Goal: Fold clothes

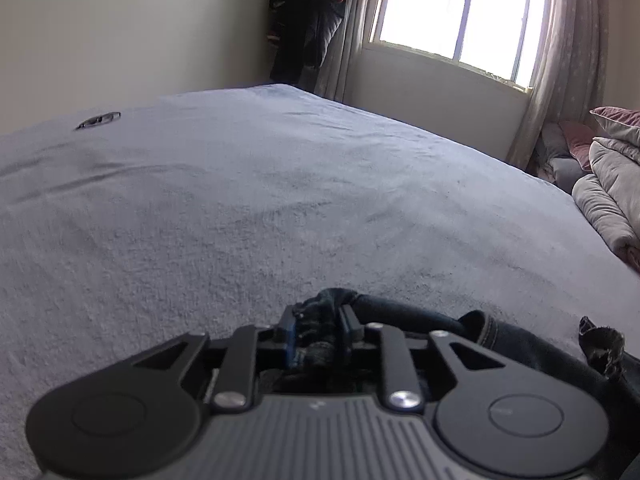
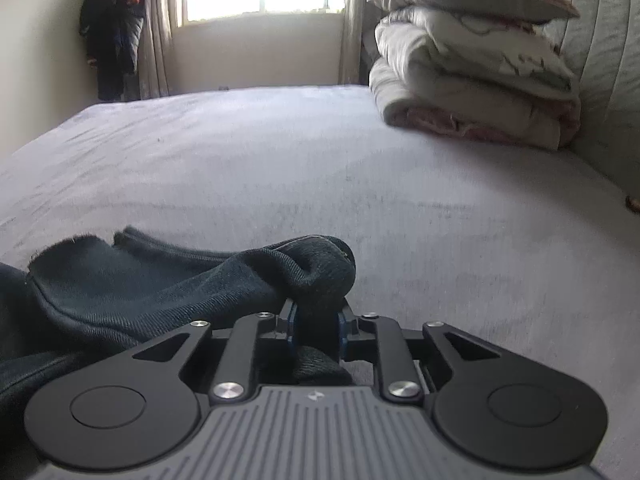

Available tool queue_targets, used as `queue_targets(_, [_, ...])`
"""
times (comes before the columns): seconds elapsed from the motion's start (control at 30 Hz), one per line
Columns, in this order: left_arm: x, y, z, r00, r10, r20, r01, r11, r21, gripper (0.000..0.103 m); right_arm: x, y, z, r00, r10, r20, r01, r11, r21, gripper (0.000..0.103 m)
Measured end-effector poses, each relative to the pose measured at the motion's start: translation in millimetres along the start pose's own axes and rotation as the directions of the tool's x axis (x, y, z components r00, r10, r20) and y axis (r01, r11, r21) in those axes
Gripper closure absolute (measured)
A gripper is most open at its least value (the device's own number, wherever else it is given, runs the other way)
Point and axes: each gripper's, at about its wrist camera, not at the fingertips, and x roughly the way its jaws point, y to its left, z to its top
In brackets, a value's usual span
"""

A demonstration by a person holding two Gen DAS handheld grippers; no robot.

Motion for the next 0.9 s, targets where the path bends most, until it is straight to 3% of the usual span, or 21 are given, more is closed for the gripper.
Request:
queue_targets(0.13, [-15,1,3,0.999,-0.03,-0.015,0.03,0.999,0.015,0.059,-14,-5,3,0.999,0.016,-0.036,-0.015,0.999,0.051,0.074])
queue_targets(0.23, [-31,1,4,0.999,-0.044,-0.027,0.044,0.999,0.019,0.036,-29,-11,6,0.998,0.033,-0.06,-0.028,0.996,0.086,0.064])
queue_targets(0.3, [-45,4,4,0.998,-0.05,-0.039,0.05,0.999,-0.009,0.034,-44,-15,7,0.996,0.048,-0.077,-0.041,0.995,0.094,0.055])
queue_targets(0.43, [-76,9,2,0.996,-0.063,-0.063,0.059,0.996,-0.063,0.023,-74,-21,0,0.989,0.077,-0.125,-0.069,0.995,0.072,0.052])
queue_targets(0.63, [-124,14,-19,0.991,-0.093,-0.1,0.083,0.991,-0.108,0.02,-119,-36,-23,0.981,0.073,-0.178,-0.073,0.997,0.005,0.048])
queue_targets(0.9, [-168,5,-59,0.973,-0.152,-0.174,0.132,0.984,-0.121,0.018,-166,-82,-57,0.975,0.066,-0.214,-0.057,0.997,0.045,0.047])
